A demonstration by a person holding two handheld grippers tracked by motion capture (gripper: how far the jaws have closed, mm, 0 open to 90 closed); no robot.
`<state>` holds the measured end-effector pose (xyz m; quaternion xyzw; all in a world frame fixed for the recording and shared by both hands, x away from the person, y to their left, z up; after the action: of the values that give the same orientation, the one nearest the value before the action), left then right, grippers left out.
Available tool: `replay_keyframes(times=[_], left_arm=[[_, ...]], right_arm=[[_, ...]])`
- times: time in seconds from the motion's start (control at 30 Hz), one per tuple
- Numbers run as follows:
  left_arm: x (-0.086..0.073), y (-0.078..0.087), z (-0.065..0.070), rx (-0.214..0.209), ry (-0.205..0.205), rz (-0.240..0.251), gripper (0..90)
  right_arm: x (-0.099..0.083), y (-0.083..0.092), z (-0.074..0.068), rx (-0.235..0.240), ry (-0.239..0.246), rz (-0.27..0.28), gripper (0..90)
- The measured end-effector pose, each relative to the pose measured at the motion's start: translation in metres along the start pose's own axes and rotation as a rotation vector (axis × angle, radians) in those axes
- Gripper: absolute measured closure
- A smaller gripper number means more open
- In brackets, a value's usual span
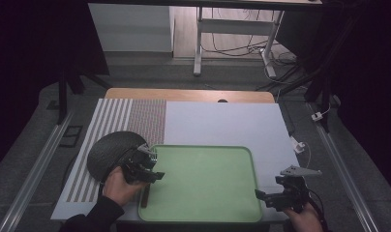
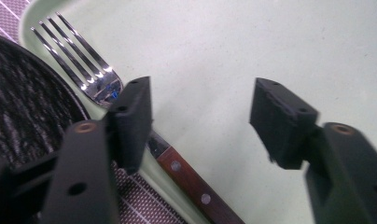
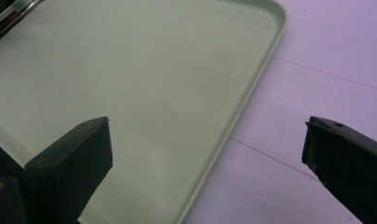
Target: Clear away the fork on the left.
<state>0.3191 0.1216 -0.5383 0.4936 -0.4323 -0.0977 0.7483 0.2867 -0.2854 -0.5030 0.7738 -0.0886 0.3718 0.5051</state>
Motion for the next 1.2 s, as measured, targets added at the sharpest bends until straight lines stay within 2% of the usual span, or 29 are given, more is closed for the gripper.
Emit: replay_keyframes(times=[0.2, 0.33, 0.67, 0.97, 1.2], left_arm=[[0.0, 0.011, 0.003, -0.042, 0.013, 0.071, 18.9], [-0.004, 0.019, 0.003, 0.004, 0.011, 0.075, 15.8], [-0.019, 0.039, 0.007, -0.014, 0.03, 0.131, 8.6], [-0.037, 0.056, 0.008, 0.005, 0.052, 0.202, 3.4], [-0.051, 0.068, 0.008, 0.04, 0.065, 0.237, 0.7]], right_arm=[[0.0, 0.0, 0.0, 0.001, 0.001, 0.001, 1.8], [0.0, 0.0, 0.0, 0.001, -0.003, 0.001, 1.8], [0.0, 0.0, 0.0, 0.001, -0.005, 0.001, 1.8], [0.0, 0.0, 0.0, -0.006, 0.003, 0.001, 1.8], [0.0, 0.0, 0.0, -0.008, 0.007, 0.002, 1.8]])
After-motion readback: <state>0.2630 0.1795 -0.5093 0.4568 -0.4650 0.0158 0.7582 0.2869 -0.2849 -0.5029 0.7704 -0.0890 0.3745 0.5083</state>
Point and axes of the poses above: each handheld gripper's, and its own axes: y roughly backward along the jaws, x roughly out of its top, z roughly to its right, the point moved 6 cm from there along -y, roughly forward along the jaws, and after that the axes turned 6 degrees about -y, right-handed, at the moved point
